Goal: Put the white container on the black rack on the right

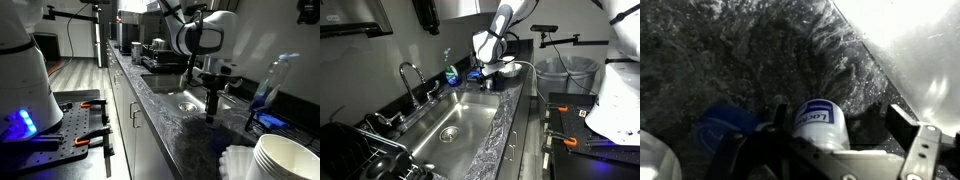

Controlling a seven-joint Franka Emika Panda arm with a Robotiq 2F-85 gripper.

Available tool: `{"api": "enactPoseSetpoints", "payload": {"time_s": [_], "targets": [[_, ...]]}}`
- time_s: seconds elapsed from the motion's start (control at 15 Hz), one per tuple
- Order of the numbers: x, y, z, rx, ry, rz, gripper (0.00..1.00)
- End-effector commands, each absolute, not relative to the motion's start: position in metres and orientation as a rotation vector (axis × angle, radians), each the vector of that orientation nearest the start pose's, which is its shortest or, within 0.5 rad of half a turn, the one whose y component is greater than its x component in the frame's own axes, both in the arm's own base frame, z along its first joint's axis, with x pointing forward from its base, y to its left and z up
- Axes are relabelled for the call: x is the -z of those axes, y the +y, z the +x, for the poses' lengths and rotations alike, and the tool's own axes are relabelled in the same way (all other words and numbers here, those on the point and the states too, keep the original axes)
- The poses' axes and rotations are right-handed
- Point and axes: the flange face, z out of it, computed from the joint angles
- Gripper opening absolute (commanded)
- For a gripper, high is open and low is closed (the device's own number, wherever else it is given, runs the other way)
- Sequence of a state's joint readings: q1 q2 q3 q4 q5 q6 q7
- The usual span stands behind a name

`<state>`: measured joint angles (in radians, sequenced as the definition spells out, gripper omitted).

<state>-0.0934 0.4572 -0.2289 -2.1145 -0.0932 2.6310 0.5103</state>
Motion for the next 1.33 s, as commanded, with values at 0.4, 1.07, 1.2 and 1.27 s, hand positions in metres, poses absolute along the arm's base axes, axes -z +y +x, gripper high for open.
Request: {"api": "enactPoseSetpoints", "payload": {"time_s": [0.4,1.07,1.2,1.27], "targets": [[-0.209,-0.201,0.556,0.177,1.161,-3.089,0.75],[-0.252,-0.223,0.549,0.444,1.214,-3.069,0.29],[-0.269,-0.237,0.548,0.544,1.246,-3.056,0.29],[-0.278,-0.245,0.548,0.580,1.263,-3.053,0.29]]}}
